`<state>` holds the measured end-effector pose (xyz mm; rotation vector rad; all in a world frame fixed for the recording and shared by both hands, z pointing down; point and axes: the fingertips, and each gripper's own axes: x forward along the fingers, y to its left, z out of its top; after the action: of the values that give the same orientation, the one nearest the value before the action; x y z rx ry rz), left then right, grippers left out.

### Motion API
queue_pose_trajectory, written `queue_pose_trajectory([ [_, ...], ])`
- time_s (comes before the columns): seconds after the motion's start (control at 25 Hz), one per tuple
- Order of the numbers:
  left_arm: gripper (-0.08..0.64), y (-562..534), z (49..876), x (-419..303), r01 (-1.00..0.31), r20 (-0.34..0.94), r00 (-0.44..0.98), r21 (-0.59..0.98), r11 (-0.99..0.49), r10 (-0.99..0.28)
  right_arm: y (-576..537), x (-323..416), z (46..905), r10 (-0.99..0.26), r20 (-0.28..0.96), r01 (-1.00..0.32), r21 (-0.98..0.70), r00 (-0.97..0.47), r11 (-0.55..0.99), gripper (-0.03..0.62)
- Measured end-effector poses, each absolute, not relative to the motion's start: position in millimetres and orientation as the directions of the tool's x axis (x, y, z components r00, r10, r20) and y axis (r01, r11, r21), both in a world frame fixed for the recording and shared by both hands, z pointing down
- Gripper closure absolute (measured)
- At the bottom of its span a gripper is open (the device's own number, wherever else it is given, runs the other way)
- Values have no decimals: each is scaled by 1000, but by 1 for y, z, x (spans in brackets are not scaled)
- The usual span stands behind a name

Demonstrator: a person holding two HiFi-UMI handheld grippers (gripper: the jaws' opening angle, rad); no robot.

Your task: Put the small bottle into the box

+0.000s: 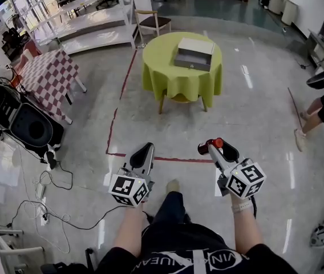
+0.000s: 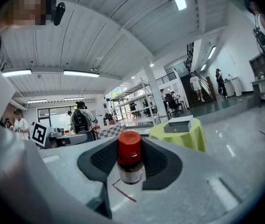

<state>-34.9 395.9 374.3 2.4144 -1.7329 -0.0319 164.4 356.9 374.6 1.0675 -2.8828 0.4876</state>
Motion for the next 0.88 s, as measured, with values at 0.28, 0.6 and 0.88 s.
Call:
queue_pose_trajectory([
  [0.28,545,344,379,-46,-937,70,325,158,-311,-943,312,156,376,-633,143,-646,-260,-761,718,445],
  [0.6,545,280,386,-58,-926,88,352,175,-333,-932,252,142,382,-638,152,-652,-277,-755,706,445],
  [0.88,545,230,390,-74,-918,98,372,184,-350,-923,207,130,388,-656,166,-672,-298,-736,678,445],
])
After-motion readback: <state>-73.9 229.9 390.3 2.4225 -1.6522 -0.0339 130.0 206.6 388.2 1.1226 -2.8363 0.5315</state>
